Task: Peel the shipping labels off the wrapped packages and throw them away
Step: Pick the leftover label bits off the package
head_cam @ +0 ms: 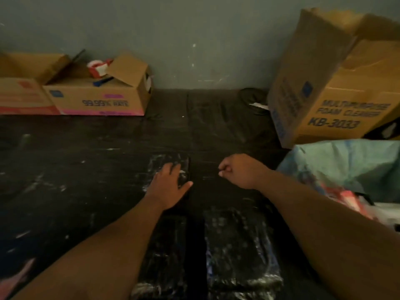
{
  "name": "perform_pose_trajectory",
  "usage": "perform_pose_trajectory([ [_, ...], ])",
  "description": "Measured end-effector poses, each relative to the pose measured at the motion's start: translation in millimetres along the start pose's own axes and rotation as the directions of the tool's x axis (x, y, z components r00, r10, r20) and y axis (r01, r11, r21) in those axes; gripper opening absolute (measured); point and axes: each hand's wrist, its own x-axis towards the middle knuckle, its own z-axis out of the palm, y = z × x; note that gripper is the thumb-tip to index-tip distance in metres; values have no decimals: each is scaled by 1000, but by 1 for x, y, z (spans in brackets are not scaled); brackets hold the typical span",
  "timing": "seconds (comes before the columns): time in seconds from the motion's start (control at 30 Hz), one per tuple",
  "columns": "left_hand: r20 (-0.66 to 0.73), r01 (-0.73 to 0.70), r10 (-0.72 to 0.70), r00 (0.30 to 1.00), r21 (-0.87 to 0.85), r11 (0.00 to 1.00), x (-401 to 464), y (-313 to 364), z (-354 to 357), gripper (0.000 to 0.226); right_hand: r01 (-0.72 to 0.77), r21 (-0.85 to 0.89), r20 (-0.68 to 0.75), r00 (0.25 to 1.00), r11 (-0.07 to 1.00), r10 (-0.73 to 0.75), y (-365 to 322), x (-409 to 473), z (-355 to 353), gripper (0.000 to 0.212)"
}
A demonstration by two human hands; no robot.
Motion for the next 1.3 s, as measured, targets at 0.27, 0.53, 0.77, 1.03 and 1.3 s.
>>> perform_pose_trajectory([
  [0.27, 64, -72, 66, 996, 90, 993, 36, -93, -2, 89, -43, 24, 44, 998, 999, 42, -68, 92, 73, 26],
  [0.53, 113, -247, 236, 965, 95, 964, 90, -94, 13, 94, -211, 55, 24, 977, 976, 210, -76, 136, 102, 23],
  [0.77, 87, -225, 215, 973, 131, 966, 96, -104, 43, 107, -265, -26, 16, 964, 964, 265, -80, 155, 110, 24],
  [1.03, 64, -238, 231, 971, 138, 962, 97, -104, 45, 109, -292, -38, -53, 955, 956, 290, -80, 160, 112, 24],
  [1.3, 36, -242, 239, 970, 149, 959, 96, -104, 46, 108, -220, -28, -2, 975, 975, 220, -73, 155, 111, 21],
])
